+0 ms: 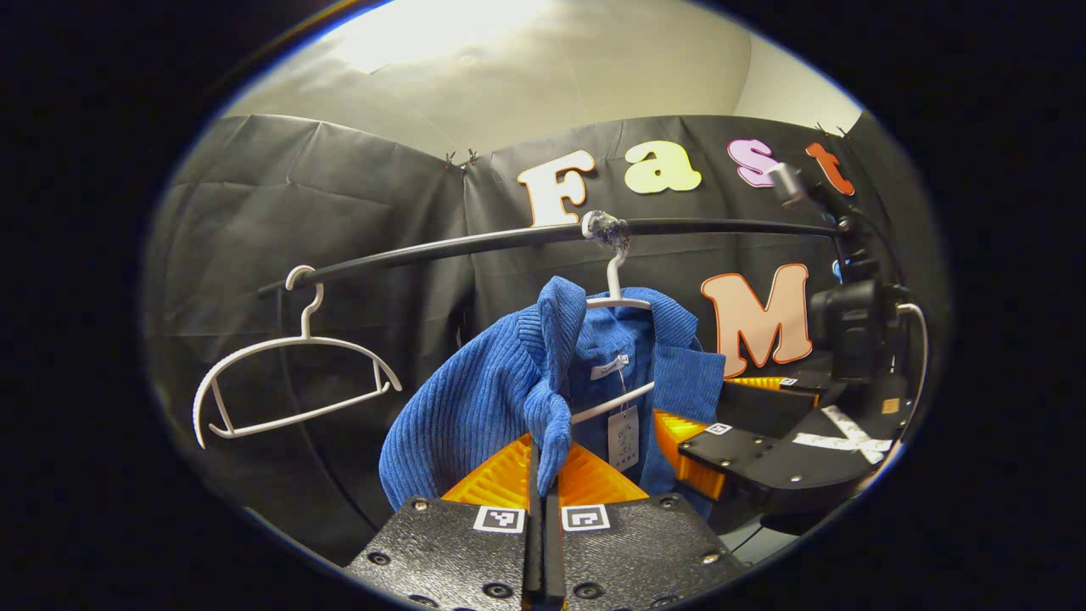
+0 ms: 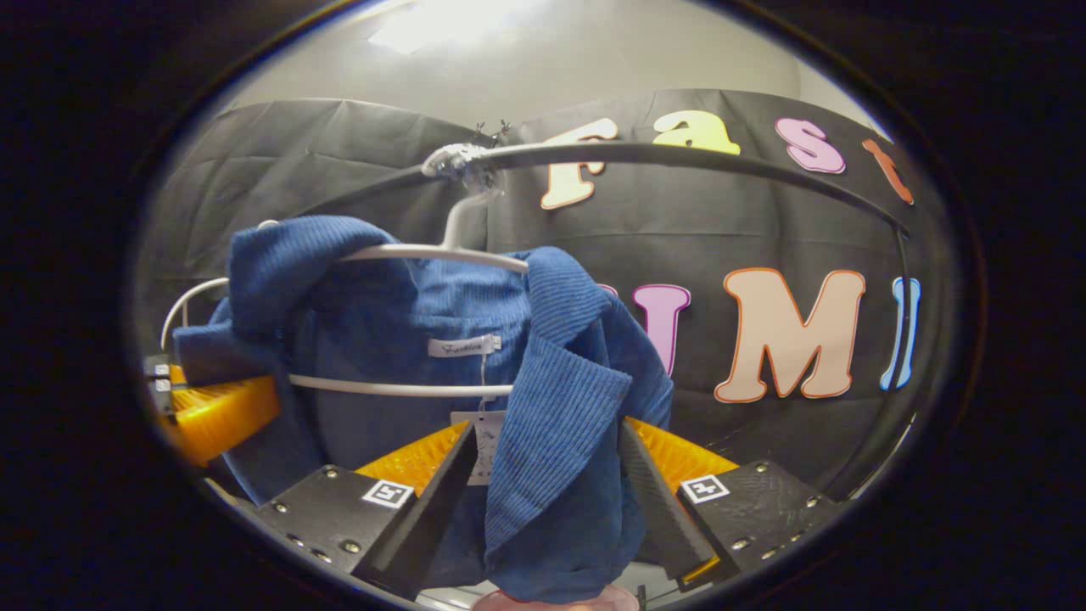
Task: Grasp the clothes on the hanger with both hands and then place them into the laundry hamper below.
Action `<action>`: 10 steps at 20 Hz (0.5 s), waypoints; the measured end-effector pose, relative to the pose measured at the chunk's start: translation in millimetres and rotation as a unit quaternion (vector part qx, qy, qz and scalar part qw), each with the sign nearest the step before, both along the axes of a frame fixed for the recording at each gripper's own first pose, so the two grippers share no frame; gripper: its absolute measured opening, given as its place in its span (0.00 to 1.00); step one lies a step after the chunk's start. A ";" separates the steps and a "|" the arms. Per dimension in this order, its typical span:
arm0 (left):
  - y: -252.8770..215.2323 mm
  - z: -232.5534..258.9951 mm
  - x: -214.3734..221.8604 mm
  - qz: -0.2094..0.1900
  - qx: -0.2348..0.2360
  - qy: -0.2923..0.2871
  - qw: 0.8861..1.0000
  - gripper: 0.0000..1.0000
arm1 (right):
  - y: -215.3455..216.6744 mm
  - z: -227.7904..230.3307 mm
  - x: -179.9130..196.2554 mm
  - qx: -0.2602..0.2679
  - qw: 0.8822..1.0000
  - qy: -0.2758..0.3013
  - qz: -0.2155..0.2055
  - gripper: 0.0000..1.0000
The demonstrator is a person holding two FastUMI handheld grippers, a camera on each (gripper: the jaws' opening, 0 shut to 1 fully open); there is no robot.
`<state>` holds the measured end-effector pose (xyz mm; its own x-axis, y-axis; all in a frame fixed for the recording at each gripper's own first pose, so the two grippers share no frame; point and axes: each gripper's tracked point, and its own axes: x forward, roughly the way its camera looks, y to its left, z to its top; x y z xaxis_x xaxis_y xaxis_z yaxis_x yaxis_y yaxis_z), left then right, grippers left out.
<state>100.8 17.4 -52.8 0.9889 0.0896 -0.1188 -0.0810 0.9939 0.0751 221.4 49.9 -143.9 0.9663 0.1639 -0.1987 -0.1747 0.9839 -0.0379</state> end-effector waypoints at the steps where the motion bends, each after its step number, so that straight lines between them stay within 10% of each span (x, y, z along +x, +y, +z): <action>1: -0.4 0.3 -0.7 0.000 0.001 0.001 1.000 0.01 | -0.8 -6.4 6.5 -0.002 1.000 0.006 -0.004 0.99; 6: 4.2 7.9 -5.1 0.006 0.004 -0.004 1.000 0.01 | -7.0 -25.4 27.5 -0.010 0.999 0.025 -0.017 0.96; 10: 13.9 14.4 -6.2 0.017 0.011 -0.011 1.000 0.01 | -13.2 -28.6 35.1 -0.028 0.999 0.030 -0.027 0.44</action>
<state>94.5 31.3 -38.4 0.9874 0.1263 -0.0950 -0.1174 0.9886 0.0938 256.5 36.7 -172.5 0.9594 0.0986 -0.2641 -0.1247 0.9886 -0.0838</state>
